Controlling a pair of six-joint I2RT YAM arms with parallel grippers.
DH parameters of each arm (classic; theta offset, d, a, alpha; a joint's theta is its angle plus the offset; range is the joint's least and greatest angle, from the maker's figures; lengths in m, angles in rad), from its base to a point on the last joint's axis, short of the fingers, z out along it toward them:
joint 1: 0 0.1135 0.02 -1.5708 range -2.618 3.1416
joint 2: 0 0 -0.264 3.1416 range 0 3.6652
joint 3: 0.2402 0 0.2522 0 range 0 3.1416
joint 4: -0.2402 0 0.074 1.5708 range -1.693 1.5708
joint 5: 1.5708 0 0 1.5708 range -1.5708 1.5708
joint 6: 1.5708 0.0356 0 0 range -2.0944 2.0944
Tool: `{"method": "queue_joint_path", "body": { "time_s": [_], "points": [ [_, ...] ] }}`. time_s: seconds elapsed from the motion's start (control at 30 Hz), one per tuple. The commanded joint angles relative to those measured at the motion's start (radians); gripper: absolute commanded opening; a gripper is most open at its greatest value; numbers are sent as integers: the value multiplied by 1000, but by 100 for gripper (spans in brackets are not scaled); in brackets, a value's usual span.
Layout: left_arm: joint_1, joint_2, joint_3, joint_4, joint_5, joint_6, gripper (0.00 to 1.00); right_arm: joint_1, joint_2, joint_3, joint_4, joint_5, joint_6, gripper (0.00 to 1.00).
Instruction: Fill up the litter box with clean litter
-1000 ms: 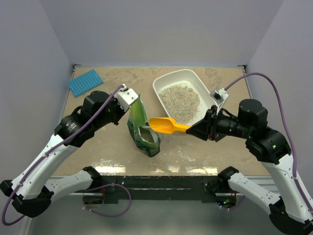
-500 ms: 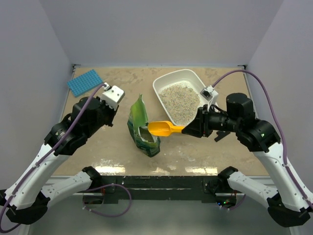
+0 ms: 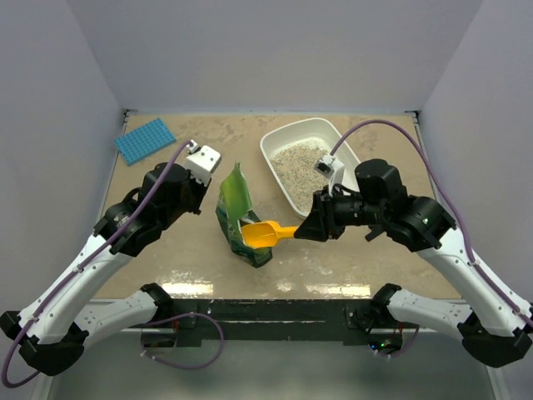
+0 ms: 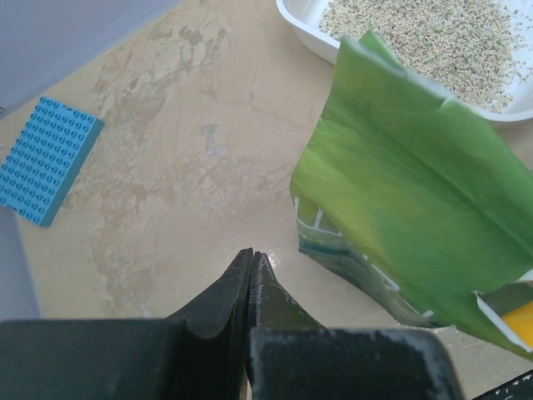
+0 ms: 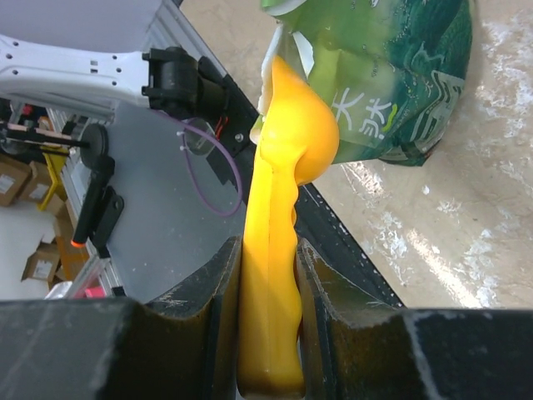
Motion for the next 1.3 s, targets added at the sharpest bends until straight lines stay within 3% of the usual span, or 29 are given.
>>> {"method": "queue_joint_path", "body": {
  "time_s": [0.0, 0.13, 0.33, 0.5, 0.7, 0.87, 0.97, 1.1, 1.27],
  "points": [
    [-6, -7, -1, 54, -3, -28, 0, 88, 63, 64, 15, 141, 40, 0],
    [-4, -21, -9, 46, -5, -29, 0, 126, 143, 133, -37, 259, 68, 0],
    [-6, -36, -23, 25, 20, -55, 0, 178, 366, 472, -265, 442, 74, 0],
    [-6, -63, -53, 54, 46, -61, 0, 221, 495, 597, -344, 464, 126, 0],
    [-6, -103, -102, 81, 66, -54, 0, 290, 522, 523, -330, 483, 258, 0],
    [-6, -133, -133, 100, 84, -48, 0, 307, 434, 399, -264, 551, 362, 0],
    [-6, -139, -144, 107, 84, -40, 0, 313, 327, 238, -174, 595, 468, 0],
    [-6, -134, -147, 118, 89, -40, 0, 323, 169, -51, 103, 674, 647, 0],
    [-6, -122, -139, 114, 92, -41, 0, 337, 101, -173, 311, 763, 714, 0]
  ]
}}
